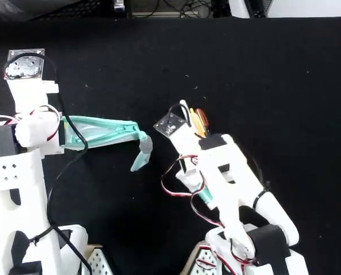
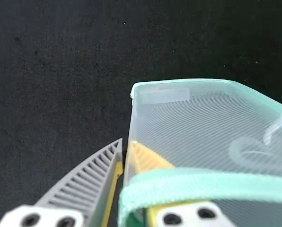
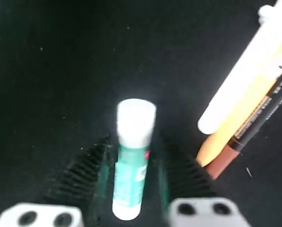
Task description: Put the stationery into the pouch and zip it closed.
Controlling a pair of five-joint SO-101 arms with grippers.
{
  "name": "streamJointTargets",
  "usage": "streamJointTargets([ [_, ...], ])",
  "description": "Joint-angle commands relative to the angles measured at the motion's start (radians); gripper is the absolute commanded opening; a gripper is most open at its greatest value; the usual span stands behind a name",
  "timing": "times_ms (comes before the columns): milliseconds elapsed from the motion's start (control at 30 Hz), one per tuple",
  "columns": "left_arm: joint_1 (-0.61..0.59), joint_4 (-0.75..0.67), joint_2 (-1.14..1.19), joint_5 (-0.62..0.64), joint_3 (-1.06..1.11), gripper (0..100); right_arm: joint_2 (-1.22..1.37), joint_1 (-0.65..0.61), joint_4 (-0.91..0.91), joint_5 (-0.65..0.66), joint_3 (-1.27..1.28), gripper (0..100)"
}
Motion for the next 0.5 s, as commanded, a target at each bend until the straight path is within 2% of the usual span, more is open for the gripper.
streamJointTargets([
  [0,-0.025,-0.026,0.008,-0.011,0.021,3,-0.031,-0.038,0.011,0.021,-0.021,19.8],
  [167,-0.028,-0.026,0.008,-0.011,0.021,3,-0.03,-0.106,0.011,0.02,-0.047,19.8],
  [467,-0.028,-0.026,0.006,-0.012,0.022,3,0.065,-0.109,0.008,0.021,-0.07,19.5],
])
